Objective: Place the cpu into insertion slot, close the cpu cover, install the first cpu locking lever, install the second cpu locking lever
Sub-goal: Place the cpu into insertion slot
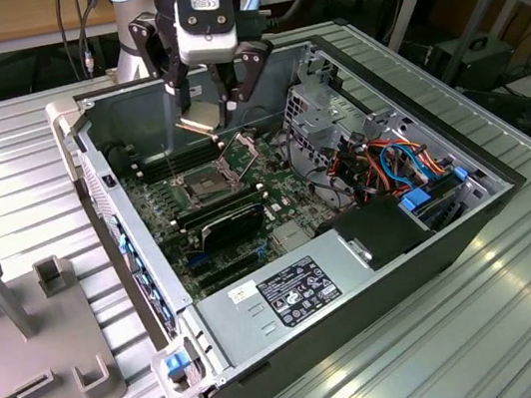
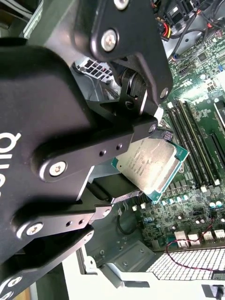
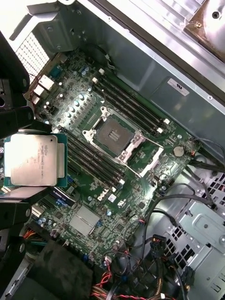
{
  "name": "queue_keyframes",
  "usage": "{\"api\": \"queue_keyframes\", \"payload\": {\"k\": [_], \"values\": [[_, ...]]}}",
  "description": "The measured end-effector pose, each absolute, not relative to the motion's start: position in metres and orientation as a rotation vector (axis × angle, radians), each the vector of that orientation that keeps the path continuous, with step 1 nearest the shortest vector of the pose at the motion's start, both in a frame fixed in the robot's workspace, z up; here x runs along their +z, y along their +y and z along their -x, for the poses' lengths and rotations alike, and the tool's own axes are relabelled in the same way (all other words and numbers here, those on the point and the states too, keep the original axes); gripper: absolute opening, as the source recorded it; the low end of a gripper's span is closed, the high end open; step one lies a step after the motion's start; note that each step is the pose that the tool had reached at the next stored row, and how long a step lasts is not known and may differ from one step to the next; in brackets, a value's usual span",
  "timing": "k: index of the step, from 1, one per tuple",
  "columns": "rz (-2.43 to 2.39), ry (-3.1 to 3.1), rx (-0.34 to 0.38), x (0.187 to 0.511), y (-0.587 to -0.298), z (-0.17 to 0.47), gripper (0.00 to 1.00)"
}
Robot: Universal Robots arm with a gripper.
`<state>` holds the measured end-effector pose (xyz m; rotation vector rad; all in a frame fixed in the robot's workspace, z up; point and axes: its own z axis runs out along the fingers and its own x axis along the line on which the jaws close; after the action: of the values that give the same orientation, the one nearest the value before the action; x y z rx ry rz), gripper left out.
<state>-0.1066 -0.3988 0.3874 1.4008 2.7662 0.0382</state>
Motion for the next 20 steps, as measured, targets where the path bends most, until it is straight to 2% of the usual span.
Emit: {"api": "queue_keyframes", "payload": {"k": [20], "values": [[-1.523, 2.699, 0.035, 0.3872, -0.3981, 0.1048, 0.55]]}}
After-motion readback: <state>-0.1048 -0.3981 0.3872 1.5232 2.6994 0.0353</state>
